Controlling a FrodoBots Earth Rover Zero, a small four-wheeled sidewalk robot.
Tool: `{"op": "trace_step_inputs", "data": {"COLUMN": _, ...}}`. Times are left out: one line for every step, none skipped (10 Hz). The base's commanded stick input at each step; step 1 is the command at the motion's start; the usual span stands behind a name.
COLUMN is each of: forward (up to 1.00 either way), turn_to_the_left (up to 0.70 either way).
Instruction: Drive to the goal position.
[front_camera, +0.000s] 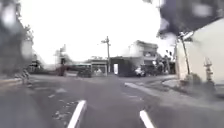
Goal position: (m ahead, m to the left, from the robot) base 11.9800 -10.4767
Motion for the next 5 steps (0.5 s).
{"op": "trace_step_inputs", "data": {"forward": 1.0, "turn_to_the_left": 0.01}}
{"op": "trace_step_inputs", "data": {"forward": 1.0, "turn_to_the_left": 0.02}}
{"op": "trace_step_inputs", "data": {"forward": 1.0, "turn_to_the_left": 0.07}}
{"op": "trace_step_inputs", "data": {"forward": 1.0, "turn_to_the_left": -0.03}}
{"op": "trace_step_inputs", "data": {"forward": 1.0, "turn_to_the_left": -0.3}}
